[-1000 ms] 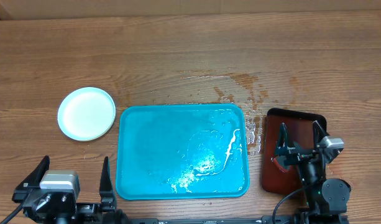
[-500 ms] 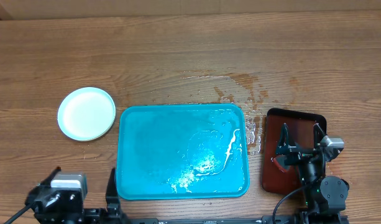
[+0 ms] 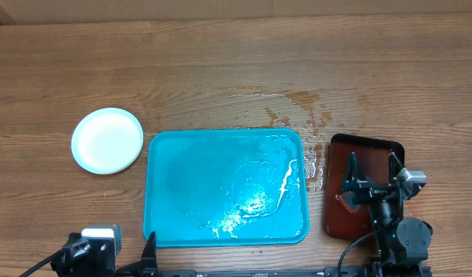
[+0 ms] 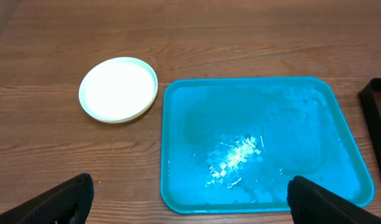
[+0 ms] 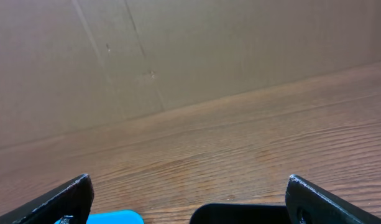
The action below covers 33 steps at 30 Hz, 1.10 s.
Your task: Clean dirty plates on tray and stack at the side
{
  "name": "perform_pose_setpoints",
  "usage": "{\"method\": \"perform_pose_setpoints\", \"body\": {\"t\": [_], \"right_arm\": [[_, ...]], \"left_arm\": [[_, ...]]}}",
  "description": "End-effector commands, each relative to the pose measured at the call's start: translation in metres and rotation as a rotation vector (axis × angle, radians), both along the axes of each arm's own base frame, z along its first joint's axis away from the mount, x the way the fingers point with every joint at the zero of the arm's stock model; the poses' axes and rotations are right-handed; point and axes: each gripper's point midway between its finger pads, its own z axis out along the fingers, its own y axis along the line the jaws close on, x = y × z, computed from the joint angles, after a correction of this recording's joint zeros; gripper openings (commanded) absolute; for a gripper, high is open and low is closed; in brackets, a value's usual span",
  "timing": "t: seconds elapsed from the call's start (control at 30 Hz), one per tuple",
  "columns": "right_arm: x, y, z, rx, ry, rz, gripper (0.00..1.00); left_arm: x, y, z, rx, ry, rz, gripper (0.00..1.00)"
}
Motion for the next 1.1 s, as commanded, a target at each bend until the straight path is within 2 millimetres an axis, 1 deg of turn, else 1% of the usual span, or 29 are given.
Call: {"method": "perform_pose_setpoints", "body": {"t": [0.0,0.43,0.5,0.6,0.8,0.93,1.07], "right_arm": [[0.0,0.0,-0.001,0.004,-0.005,-0.005,1.0],[0.0,0.0,-0.001,0.004,-0.005,-0.005,1.0],[0.0,0.0,-0.001,0.004,-0.005,-0.005,1.0],[0.0,0.0,-0.001,0.004,-0.005,-0.005,1.0],[0.0,0.0,-0.001,0.004,-0.005,-0.005,1.0],[0.0,0.0,-0.001,0.004,-0.005,-0.005,1.0],[0.0,0.0,-0.001,0.004,-0.005,-0.005,1.0]], "left_arm": [[-0.001,0.0,0.0,0.014,-0.005,-0.005,1.0],[-0.001,0.0,0.0,0.015,-0.006,-0.005,1.0],[0.002,0.001,0.004,0.027,-0.023,-0.011,1.0],[0.013,0.004,0.021,0.067,-0.106,-0.02,1.0],[0.036,0.008,0.075,0.206,-0.346,-0.067,1.0],[0.052,0.0,0.111,0.317,-0.517,-0.165,1.0],[0.066,-0.011,0.134,0.405,-0.661,-0.272,1.0]]}}
